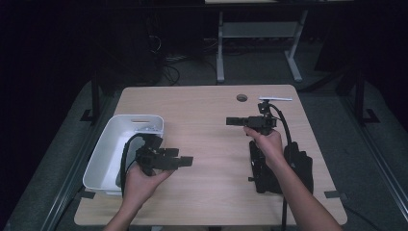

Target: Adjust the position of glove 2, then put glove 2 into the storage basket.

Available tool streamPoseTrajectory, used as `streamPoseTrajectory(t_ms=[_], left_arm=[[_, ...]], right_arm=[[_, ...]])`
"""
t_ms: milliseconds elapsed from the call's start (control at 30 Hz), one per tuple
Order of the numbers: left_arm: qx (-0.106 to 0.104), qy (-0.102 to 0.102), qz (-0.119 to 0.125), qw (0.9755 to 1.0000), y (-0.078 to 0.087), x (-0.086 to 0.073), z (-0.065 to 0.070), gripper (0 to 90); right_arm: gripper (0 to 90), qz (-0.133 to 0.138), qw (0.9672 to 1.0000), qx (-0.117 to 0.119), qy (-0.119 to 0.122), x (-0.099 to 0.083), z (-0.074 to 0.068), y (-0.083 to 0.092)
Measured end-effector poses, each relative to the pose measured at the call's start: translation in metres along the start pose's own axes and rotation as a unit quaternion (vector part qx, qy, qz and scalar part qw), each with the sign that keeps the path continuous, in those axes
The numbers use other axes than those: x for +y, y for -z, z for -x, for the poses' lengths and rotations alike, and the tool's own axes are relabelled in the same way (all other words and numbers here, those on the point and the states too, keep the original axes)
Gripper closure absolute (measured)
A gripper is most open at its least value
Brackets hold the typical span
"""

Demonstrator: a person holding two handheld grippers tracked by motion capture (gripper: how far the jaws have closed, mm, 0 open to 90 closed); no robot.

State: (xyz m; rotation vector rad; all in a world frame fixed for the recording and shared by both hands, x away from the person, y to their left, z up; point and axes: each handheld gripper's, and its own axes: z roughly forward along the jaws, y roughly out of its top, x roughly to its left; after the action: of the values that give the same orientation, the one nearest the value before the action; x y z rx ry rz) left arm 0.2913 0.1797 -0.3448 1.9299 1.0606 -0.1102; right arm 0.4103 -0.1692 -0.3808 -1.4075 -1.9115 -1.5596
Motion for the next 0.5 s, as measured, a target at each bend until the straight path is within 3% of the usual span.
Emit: streamPoseTrajectory(t_ms=[500], left_arm=[[-0.006,-0.005,-0.005,1.0000,-0.008,0.002,0.003,20.9]], right_arm=[[37.5,0.001,0.9999,-0.012,-0.005,-0.007,0.012,0.013]])
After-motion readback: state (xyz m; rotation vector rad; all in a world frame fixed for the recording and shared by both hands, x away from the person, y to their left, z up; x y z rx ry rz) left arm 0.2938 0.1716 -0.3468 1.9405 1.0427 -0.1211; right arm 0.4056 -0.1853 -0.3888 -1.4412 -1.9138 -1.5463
